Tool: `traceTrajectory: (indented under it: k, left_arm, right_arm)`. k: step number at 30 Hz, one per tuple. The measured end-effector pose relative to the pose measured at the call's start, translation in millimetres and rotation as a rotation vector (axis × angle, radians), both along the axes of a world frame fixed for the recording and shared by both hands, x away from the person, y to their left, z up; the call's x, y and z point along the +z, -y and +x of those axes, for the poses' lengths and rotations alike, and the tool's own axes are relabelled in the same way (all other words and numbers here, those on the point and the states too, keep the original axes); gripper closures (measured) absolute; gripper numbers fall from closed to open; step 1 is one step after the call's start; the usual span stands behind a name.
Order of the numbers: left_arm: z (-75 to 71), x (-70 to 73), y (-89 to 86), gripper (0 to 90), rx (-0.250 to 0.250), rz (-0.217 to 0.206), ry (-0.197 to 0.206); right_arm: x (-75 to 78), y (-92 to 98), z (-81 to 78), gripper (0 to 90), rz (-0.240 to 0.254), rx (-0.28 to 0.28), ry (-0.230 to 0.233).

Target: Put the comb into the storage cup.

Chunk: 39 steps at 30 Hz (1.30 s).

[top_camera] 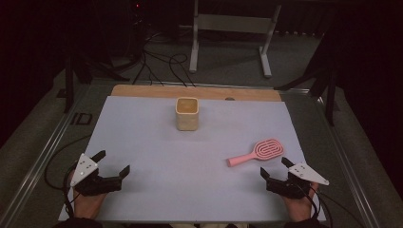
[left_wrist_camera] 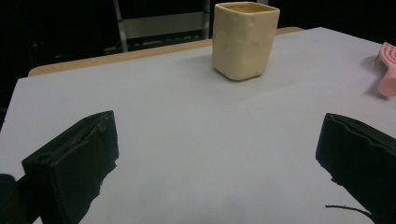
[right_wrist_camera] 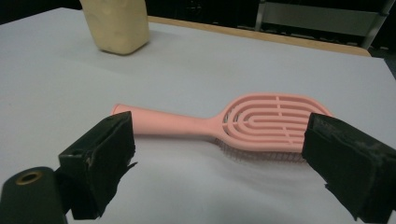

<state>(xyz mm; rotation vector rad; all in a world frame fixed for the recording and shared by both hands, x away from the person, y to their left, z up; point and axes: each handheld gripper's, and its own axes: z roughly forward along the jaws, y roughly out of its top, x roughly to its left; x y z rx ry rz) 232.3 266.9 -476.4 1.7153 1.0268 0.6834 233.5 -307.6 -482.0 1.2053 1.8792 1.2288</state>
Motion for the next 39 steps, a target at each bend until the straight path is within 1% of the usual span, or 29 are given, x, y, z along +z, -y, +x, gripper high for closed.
traceTrajectory:
  k: [6, 8, 11, 14, 25, 26, 29, 32, 33, 37, 38, 39]
  left_arm:
    - [-0.1, -0.8, -0.4, 0.0, 0.006, 0.005, 0.001]
    - [0.1, -1.3, -0.5, 0.0, 0.01, 0.007, -0.003]
    - [0.4, -1.6, -0.5, 0.0, 0.013, 0.004, -0.002]
    - [0.5, -2.1, -0.1, 0.0, 0.013, 0.009, -0.004]
    - [1.5, -3.1, -0.8, 0.0, 0.019, 0.002, -0.008]
    - [1.6, -3.4, -1.4, 0.0, 0.024, 0.001, -0.009]
    - [1.9, -3.6, -1.8, 0.0, 0.028, -0.001, -0.009]
    - [2.2, -4.0, -2.3, 0.0, 0.029, -0.004, -0.011]
    - [2.2, -4.1, -2.4, 0.0, 0.031, -0.004, -0.01]
    - [2.2, -4.0, -2.7, 0.0, 0.032, -0.005, -0.01]
    - [2.1, -4.0, -2.9, 0.0, 0.033, -0.004, -0.011]
    - [2.2, -4.0, -3.0, 0.0, 0.033, -0.004, -0.012]
  right_arm:
    - [0.1, -0.6, 1.5, 9.2, 0.003, 0.0, 0.002]
    - [-0.6, -0.5, 2.6, 9.1, 0.002, -0.002, -0.007]
    - [-0.8, -0.7, 3.8, 9.2, 0.0, -0.001, -0.008]
    - [-0.3, -0.4, 4.5, 9.2, 0.008, -0.007, -0.007]
    - [4.0, 1.1, 6.9, 9.2, 0.015, -0.019, -0.011]
    - [8.7, 3.1, 9.1, 9.2, 0.016, -0.026, -0.01]
    - [11.7, 5.1, 11.1, 9.2, 0.016, -0.028, -0.007]
    - [15.9, 7.3, 14.9, 9.3, 0.011, -0.042, -0.013]
    - [18.1, 9.5, 18.5, 9.3, 0.006, -0.051, -0.021]
    - [19.4, 11.1, 21.9, 9.3, 0.003, -0.063, -0.029]
    - [20.2, 12.5, 24.4, 9.3, 0.0, -0.067, -0.035]
    - [22.5, 13.8, 30.6, 9.7, -0.005, -0.08, -0.043]
